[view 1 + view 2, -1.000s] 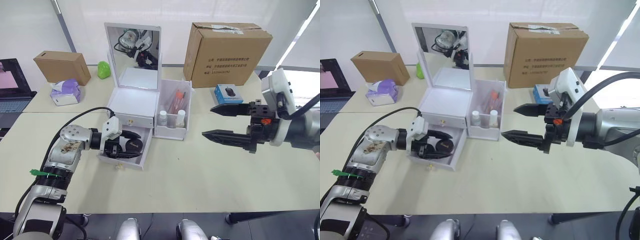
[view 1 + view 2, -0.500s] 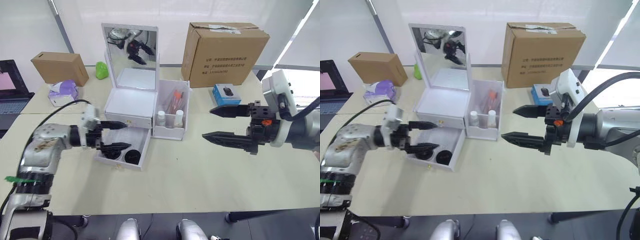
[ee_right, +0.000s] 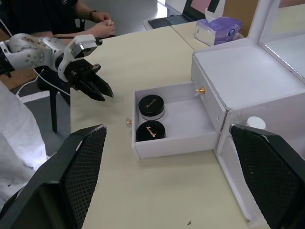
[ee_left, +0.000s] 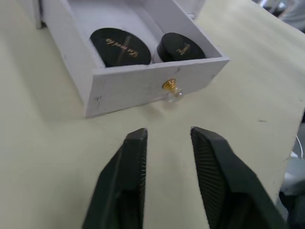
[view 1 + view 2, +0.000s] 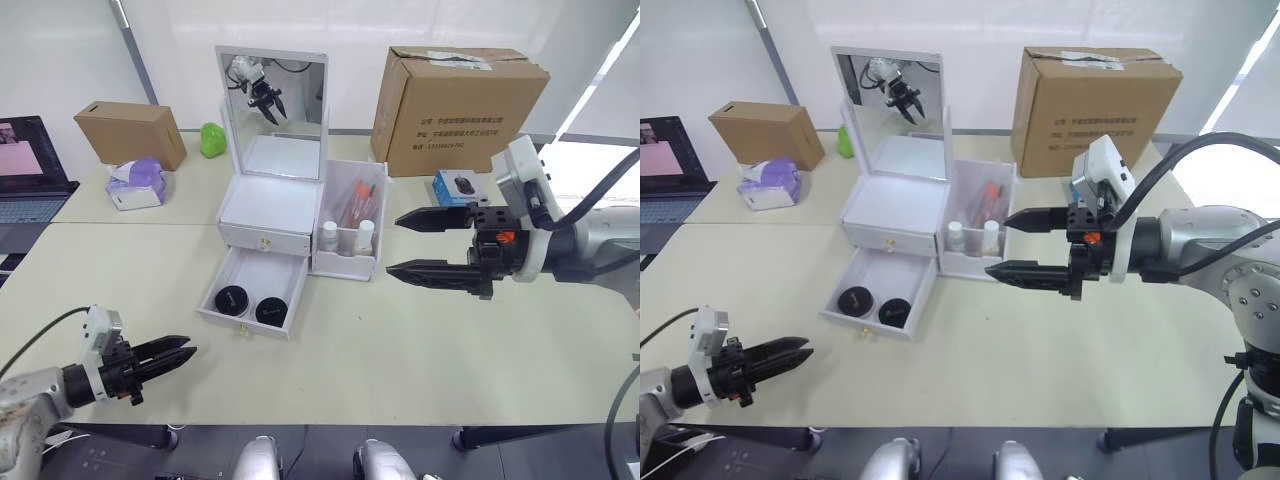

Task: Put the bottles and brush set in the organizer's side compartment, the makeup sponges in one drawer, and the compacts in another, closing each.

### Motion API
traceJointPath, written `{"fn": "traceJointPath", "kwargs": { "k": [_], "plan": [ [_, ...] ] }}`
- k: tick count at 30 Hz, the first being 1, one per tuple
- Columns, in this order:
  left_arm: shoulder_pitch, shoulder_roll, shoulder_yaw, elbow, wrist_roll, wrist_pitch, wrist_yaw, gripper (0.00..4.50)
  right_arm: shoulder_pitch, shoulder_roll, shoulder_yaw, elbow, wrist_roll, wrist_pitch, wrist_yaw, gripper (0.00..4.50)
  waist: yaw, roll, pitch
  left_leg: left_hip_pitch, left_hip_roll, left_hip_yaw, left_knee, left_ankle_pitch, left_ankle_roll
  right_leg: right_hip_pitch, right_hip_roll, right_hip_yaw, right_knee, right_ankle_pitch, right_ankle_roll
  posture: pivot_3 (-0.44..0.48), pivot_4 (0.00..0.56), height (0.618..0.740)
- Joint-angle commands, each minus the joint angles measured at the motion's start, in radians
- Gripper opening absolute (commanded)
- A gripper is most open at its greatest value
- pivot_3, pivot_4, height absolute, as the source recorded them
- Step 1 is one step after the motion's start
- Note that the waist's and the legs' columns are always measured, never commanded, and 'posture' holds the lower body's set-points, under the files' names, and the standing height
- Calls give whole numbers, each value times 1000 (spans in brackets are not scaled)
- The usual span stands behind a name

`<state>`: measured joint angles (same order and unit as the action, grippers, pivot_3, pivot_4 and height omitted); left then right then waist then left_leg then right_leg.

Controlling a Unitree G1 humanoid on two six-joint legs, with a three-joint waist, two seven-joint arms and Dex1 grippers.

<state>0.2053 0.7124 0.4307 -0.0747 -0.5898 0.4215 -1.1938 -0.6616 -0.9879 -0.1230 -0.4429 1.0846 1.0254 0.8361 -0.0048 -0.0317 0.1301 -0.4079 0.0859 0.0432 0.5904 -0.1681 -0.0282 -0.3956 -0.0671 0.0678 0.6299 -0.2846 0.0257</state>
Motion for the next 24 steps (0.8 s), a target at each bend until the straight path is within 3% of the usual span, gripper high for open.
{"fn": "traceJointPath", "kwargs": {
  "k": [1,2,8,24],
  "plan": [
    [-10,-39,-17,-37,13,-60,51,346,-26,-3,-15,-5,-4,-7,11,4500,3,0,0,0,0,2,0,0,0,0,-1,0,0,0,0,0,150,740],
    [-14,-51,-21,-32,19,-74,62,14,-28,-1,-15,-6,-5,-4,10,4500,2,0,0,0,0,3,0,0,0,0,-1,0,0,0,0,0,150,740],
    [-49,-182,-118,-26,84,-161,183,14,-28,-19,-47,-24,19,28,-14,4500,1,-1,0,0,-1,4,1,0,0,6,-1,1,0,1,1,0,150,740],
    [-349,-270,-253,165,169,-255,303,14,-12,-51,-113,-60,89,85,-84,4500,-3,-2,-1,0,-1,-3,2,0,1,7,6,3,0,4,6,0,150,740]
  ]
}}
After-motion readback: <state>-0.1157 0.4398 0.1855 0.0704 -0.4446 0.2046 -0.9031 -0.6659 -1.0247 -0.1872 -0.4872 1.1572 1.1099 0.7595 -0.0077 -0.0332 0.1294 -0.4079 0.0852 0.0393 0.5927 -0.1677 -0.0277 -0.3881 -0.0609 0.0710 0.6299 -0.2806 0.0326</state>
